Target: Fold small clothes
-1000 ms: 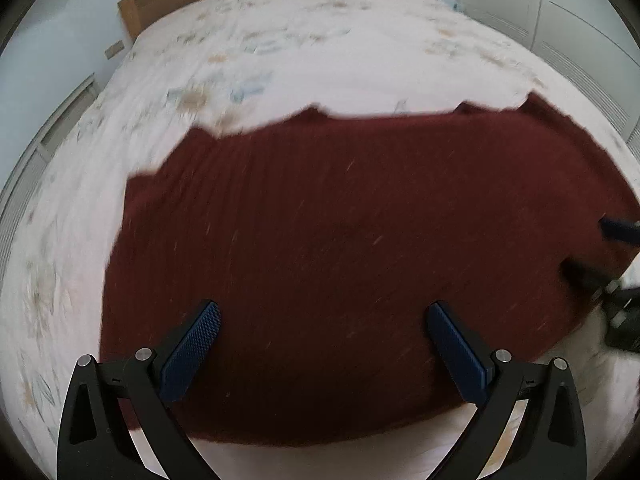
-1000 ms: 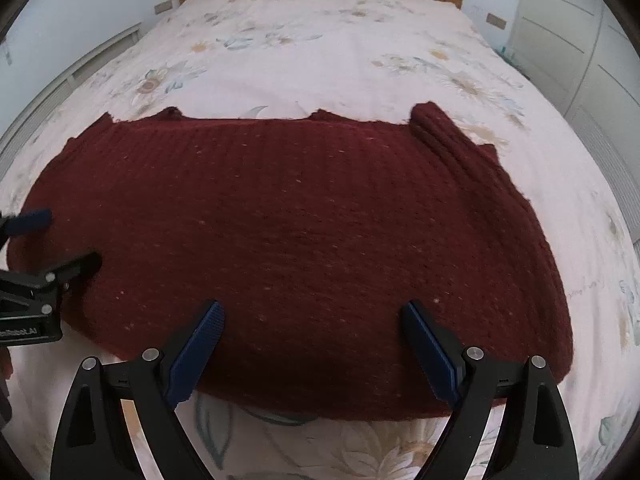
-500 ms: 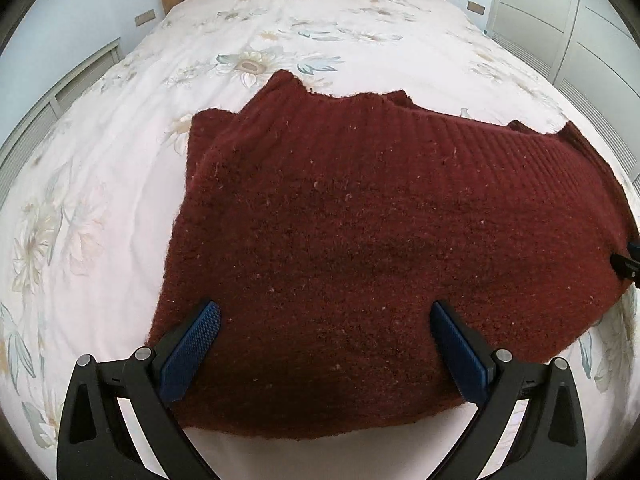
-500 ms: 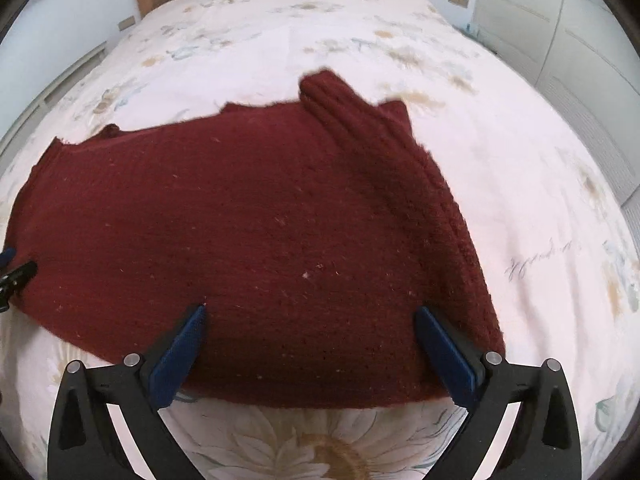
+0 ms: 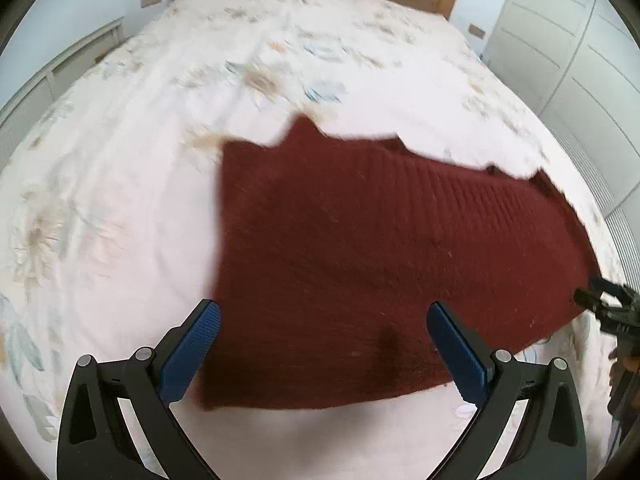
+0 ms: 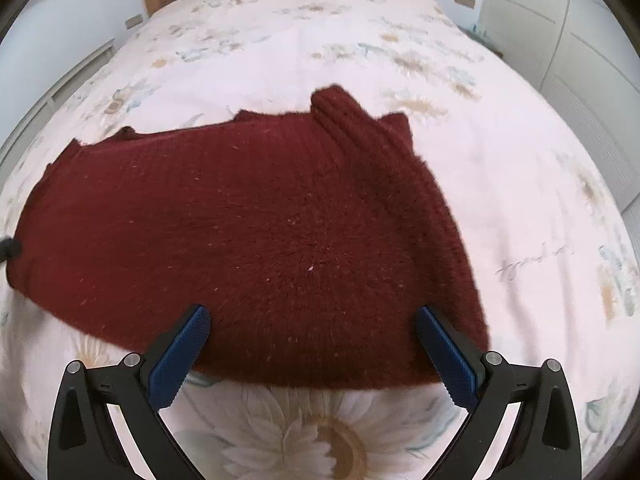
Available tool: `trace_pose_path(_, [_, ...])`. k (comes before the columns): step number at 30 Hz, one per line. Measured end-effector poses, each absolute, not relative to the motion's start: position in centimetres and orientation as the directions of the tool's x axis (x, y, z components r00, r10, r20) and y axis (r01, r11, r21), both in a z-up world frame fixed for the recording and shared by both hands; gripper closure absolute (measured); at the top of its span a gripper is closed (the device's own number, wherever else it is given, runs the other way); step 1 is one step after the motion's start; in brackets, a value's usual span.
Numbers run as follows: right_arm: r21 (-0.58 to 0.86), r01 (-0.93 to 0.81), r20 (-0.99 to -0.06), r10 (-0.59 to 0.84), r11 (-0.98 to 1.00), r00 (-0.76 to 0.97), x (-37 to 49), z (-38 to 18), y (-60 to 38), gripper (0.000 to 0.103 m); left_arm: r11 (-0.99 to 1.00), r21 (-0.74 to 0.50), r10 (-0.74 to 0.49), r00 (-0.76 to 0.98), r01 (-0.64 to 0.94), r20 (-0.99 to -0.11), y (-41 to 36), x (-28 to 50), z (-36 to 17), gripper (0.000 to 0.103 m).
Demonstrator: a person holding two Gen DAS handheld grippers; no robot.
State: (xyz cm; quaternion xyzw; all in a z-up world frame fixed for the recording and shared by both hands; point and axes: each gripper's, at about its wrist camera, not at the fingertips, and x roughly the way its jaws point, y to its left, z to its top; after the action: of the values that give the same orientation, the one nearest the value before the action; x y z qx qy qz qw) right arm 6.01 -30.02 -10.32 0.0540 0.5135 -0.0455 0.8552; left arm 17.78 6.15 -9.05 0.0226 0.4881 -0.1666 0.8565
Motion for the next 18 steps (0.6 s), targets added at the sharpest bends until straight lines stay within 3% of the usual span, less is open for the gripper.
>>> trace_pose_path(5, [0.048, 0.135, -0.874, -0.024, 0.990, 0.485, 3.9, -9.0, -30.3, 0.000, 0.965, -0.147, -0.230, 0.429, 0.217, -0.874, 10.1, 19.9, -9.3, 0.001])
trace_pose_path(9, [0.046, 0.158, -0.876, -0.036, 0.986, 0.481, 1.9, -8.9, -30.9, 0.000, 0.955, -0.253, -0.294, 0.360, 0.157, -0.886, 11.5, 21.0, -11.3, 0.001])
trace_pose_path(18, [0.075, 0.201, -0.890, -0.026, 0.977, 0.456, 0.5, -9.5, -32.1, 0.000, 0.935, -0.321, -0.350, 0.253, 0.148, -0.902, 10.3, 21.9, -15.1, 0.001])
